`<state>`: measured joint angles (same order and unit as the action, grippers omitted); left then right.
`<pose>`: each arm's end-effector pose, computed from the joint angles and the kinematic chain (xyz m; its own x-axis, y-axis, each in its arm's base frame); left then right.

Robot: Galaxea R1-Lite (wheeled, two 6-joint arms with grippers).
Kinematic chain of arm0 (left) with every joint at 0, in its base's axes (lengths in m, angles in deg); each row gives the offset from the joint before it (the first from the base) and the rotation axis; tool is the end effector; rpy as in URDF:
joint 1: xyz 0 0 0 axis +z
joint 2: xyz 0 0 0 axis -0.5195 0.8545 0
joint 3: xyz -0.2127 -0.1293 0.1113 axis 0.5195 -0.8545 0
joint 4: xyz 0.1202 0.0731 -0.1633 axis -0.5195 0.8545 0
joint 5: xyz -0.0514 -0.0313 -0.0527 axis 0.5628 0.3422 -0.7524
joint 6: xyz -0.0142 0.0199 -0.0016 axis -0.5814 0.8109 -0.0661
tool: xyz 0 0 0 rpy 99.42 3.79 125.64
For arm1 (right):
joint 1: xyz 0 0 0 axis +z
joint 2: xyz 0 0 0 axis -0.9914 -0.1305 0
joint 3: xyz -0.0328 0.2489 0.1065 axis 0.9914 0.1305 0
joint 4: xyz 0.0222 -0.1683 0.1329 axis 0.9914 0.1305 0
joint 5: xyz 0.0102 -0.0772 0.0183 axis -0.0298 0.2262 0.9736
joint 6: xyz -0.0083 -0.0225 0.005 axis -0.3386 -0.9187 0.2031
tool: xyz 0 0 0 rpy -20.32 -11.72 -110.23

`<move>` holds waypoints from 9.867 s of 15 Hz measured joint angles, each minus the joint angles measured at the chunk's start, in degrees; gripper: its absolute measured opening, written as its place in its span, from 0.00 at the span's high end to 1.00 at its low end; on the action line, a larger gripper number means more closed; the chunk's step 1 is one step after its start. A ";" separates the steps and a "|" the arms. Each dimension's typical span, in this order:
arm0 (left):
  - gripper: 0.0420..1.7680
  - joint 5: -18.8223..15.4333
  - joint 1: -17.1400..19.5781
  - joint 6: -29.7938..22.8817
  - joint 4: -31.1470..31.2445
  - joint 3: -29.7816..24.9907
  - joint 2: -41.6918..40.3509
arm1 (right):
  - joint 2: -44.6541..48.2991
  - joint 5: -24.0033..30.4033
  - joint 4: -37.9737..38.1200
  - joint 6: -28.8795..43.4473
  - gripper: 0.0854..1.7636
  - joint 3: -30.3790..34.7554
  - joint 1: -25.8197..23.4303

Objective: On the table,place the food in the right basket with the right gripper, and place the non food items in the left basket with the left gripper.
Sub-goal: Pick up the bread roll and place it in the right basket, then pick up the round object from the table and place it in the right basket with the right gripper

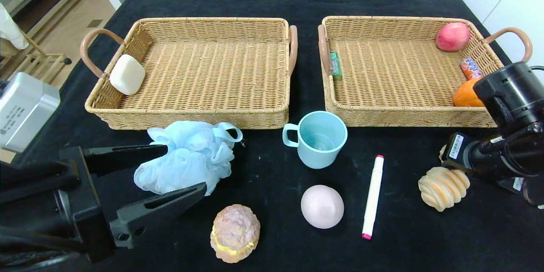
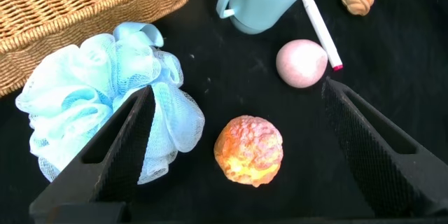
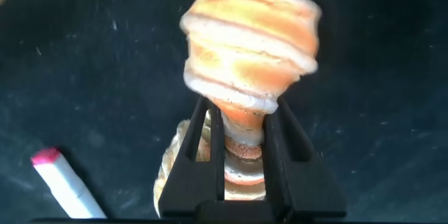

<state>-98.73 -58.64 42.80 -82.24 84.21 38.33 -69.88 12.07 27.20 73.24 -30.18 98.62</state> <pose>0.1667 -0.0931 0.2098 0.7302 -0.6593 -0.1794 0.6714 0.7410 0.0098 0.2809 0.0746 0.1827 0.6212 -0.0905 -0.7784 0.4822 0.8272 0.2886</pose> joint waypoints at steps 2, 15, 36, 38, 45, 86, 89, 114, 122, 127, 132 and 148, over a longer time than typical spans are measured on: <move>0.03 -0.02 0.00 0.05 0.00 -0.04 0.00 | 1.45 -0.15 3.39 -0.17 0.82 -0.98 2.23; 0.03 -0.02 -0.35 0.16 0.00 0.02 -1.11 | 12.29 -2.56 17.77 -11.47 0.82 -15.53 6.86; 0.03 0.15 -2.43 0.62 0.11 0.02 -2.36 | -15.36 -2.86 -4.52 -20.35 0.83 -42.59 0.20; 0.03 0.15 -2.41 0.96 0.07 -0.04 -2.47 | -15.66 -2.86 -4.63 -20.64 0.83 -42.59 0.20; 0.03 0.15 -2.43 1.01 0.10 -0.17 -2.47 | -15.63 -2.89 -4.39 -21.58 0.36 -42.64 0.00; 0.03 0.35 -2.36 2.50 0.11 0.02 -2.73 | -6.70 -19.05 -26.33 -23.21 0.04 6.11 44.41; 0.03 0.33 -2.36 2.50 0.00 -0.04 -2.78 | -8.13 -19.05 -26.61 -23.21 0.04 5.75 44.41; 0.03 0.35 -2.36 3.11 0.02 -0.04 -3.72 | -10.23 -21.44 -25.76 -22.95 0.96 4.92 44.72; 0.03 0.35 -2.36 3.08 0.02 -0.11 -3.52 | -0.15 -21.22 -13.59 -21.47 0.96 5.56 44.46; 0.03 0.33 -2.36 3.08 0.00 -0.15 -3.54 | 4.82 -21.26 -12.54 -23.84 0.96 4.55 37.44; 0.03 0.33 -2.36 3.11 0.00 -0.06 -3.69 | 6.41 -18.71 -12.91 -31.89 0.96 -5.30 27.98; 0.03 0.35 -2.36 3.11 -0.06 0.13 -4.24 | -12.59 -8.77 -39.16 -40.57 0.96 -19.86 8.55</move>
<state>-98.38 -61.01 45.91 -82.30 84.35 34.09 -82.47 3.30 -11.96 32.67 -50.04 107.16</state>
